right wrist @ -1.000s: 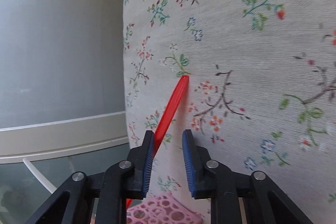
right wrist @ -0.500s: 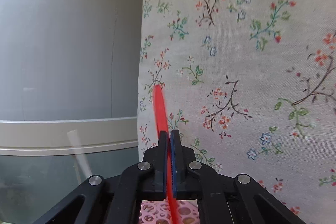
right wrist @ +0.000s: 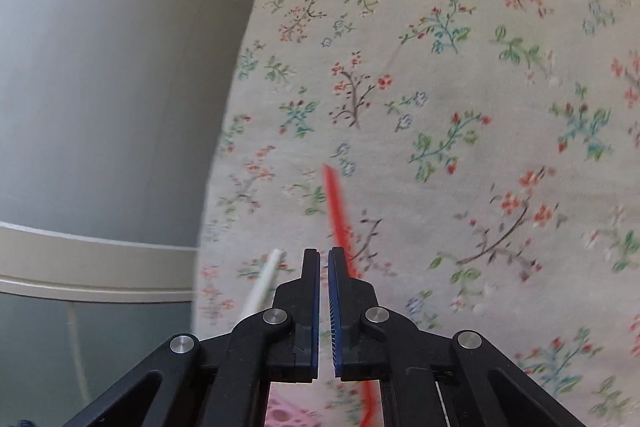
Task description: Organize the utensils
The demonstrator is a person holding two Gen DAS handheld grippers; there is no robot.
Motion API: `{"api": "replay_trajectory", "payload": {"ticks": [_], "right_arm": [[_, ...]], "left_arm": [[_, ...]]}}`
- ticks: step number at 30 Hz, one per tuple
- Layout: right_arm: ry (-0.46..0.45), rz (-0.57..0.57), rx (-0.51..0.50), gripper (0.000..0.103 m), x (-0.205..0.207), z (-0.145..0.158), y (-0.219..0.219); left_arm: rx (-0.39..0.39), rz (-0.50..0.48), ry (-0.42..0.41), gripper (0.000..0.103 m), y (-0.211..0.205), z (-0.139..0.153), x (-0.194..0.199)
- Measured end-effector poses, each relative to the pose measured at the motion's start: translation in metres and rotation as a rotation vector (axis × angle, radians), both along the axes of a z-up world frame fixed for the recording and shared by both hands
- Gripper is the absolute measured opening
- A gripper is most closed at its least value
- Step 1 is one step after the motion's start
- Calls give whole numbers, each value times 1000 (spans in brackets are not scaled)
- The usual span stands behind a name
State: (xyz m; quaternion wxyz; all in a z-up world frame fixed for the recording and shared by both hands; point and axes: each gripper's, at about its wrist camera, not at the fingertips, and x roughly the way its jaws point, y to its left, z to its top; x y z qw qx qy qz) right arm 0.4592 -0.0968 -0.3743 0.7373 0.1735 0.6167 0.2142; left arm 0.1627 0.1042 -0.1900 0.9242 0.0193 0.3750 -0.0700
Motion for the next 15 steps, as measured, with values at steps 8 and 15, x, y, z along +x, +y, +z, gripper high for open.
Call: {"api": "replay_trajectory", "payload": {"ticks": [8,15], "right_arm": [[35,41,-144,34,25,-32,16],[-14,162,-266,22,30,-48,53]], "left_arm": [[-19,29,7,78,10,2,5],[-59,55,41,78,26,1,18]]}}
